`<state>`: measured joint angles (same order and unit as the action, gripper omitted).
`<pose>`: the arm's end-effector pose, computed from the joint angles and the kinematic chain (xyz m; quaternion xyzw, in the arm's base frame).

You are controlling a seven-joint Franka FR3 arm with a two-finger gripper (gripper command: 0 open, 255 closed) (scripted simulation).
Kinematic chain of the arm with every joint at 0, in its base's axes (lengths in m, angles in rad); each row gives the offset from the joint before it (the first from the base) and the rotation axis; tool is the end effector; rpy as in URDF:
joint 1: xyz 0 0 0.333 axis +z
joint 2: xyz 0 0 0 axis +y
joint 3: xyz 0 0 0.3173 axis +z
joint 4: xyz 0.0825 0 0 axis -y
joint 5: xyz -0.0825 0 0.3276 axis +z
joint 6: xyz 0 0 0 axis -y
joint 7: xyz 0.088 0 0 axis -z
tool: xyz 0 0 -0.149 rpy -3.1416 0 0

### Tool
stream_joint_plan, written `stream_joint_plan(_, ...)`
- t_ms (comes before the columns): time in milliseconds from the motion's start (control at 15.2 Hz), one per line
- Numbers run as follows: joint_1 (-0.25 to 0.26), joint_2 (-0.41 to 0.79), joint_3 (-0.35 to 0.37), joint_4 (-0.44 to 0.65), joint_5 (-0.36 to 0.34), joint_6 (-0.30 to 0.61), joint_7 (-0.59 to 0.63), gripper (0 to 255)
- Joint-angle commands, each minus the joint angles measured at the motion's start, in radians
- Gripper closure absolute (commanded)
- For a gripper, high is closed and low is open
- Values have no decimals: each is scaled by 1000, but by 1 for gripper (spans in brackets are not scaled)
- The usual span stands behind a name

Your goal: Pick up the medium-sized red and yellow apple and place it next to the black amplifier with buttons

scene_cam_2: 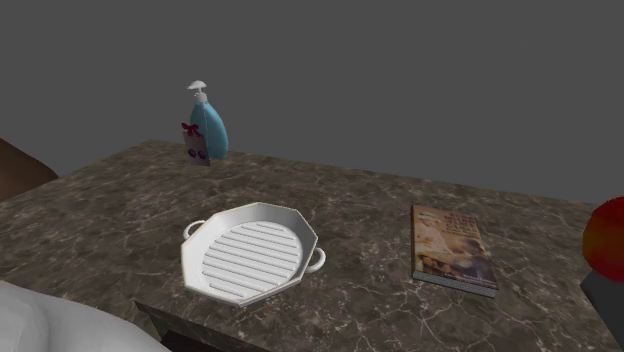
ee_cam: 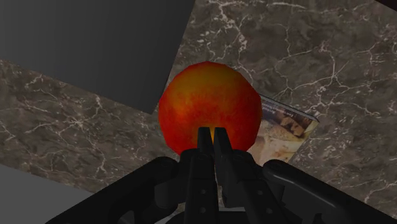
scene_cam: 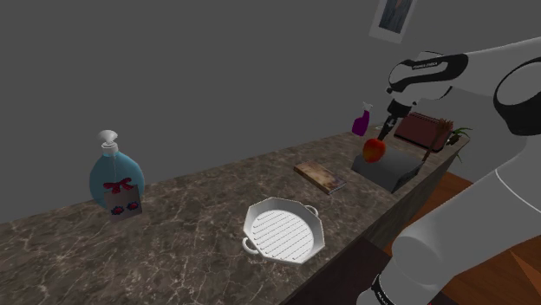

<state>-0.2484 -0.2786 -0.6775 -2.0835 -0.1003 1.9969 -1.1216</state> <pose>0.2494 -0.3839 0.5049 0.9899 0.1187 0.0692 0.0364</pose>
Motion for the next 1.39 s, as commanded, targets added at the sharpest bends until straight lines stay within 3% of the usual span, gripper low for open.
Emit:
stream_joint_plan(0,-1,3,-4,-24,1,27,-3,255)
stream_joint_plan(1320,13,106,-62,-215,65,302,-70,255)
